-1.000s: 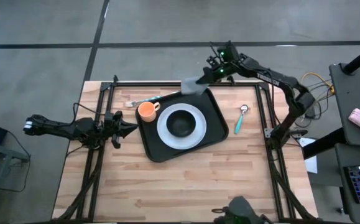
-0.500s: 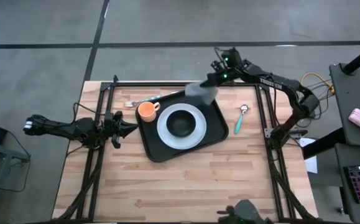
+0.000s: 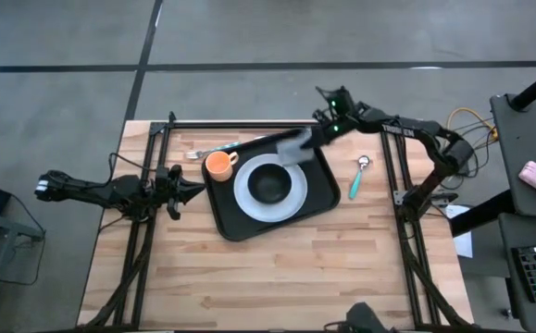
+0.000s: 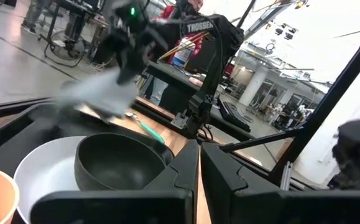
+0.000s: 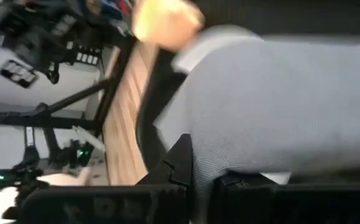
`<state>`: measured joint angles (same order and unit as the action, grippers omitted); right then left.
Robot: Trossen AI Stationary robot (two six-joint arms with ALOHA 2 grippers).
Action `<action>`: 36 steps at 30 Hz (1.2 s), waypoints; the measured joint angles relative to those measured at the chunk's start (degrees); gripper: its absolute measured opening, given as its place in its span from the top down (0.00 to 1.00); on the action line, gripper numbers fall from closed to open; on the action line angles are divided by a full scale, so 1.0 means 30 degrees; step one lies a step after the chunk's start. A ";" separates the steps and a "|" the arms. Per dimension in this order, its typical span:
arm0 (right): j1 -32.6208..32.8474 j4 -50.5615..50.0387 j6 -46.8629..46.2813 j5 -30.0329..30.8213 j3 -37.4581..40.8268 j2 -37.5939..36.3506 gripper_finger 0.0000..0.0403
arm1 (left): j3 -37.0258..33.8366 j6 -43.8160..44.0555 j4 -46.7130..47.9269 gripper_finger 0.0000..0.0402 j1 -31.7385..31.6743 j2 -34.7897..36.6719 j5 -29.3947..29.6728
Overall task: Set up tray
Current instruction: Put the gray napkin on the black tray to the right of the white plate
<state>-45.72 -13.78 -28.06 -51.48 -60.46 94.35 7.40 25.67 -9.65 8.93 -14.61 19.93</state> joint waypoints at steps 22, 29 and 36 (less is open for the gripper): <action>-0.0691 -0.7368 0.3318 -0.1097 0.5776 -0.3609 0.98 | 0.0000 0.0350 -0.0007 1.00 -0.0004 0.0002 0.0012; -0.0909 -0.8504 0.4052 0.0675 0.5788 -0.3747 0.98 | 0.0000 0.0481 -0.0007 1.00 -0.0007 0.0006 0.0012; -0.0889 -0.8614 0.3914 0.0707 0.5586 -0.4171 0.97 | 0.0000 0.0751 -0.0015 1.00 -0.0005 0.0006 0.0011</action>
<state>-48.39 -39.62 -16.32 -49.36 -43.71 81.83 7.40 27.92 -9.69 8.91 -14.59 19.96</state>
